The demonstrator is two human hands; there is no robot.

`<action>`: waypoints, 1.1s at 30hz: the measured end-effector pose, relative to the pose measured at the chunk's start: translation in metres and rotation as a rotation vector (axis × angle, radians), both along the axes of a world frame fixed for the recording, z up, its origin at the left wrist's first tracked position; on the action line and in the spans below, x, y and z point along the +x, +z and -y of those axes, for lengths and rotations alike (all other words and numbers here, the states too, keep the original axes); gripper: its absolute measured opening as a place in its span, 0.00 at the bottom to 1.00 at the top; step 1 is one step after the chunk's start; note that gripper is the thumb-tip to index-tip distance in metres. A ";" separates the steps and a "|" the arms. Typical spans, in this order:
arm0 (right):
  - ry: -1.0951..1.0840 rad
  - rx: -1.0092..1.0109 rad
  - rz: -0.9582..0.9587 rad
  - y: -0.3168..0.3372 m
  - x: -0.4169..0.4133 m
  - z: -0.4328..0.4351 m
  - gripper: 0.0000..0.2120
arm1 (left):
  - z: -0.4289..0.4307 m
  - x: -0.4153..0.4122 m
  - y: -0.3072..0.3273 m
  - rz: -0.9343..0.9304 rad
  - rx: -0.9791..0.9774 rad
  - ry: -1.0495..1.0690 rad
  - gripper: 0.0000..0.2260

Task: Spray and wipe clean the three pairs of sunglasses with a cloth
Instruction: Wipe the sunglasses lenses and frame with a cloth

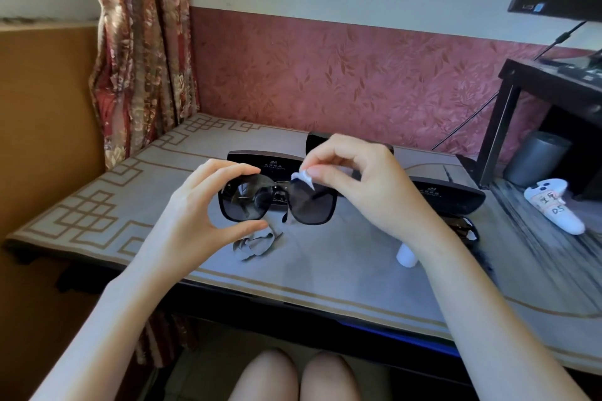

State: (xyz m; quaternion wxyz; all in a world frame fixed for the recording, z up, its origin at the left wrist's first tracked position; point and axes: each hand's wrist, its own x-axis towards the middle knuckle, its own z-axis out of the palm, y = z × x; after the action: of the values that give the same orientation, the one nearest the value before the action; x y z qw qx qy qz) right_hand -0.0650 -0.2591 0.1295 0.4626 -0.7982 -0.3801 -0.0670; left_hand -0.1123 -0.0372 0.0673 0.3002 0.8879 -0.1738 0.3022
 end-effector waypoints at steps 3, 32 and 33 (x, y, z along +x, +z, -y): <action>0.020 -0.070 0.015 -0.009 -0.003 0.011 0.06 | 0.000 0.000 -0.001 0.005 -0.011 0.001 0.27; 0.309 -0.236 -0.462 -0.006 0.029 0.040 0.13 | 0.002 -0.001 0.009 0.019 -0.013 -0.088 0.27; 0.294 -0.243 -0.466 -0.006 0.028 0.039 0.13 | 0.003 -0.001 0.009 0.018 -0.008 -0.089 0.27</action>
State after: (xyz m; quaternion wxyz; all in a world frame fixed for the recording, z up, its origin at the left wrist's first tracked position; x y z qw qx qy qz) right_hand -0.0371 -0.2978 0.1231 0.4431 -0.7781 -0.3802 0.2315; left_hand -0.1136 -0.0403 0.0766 0.3152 0.8753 -0.2144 0.2974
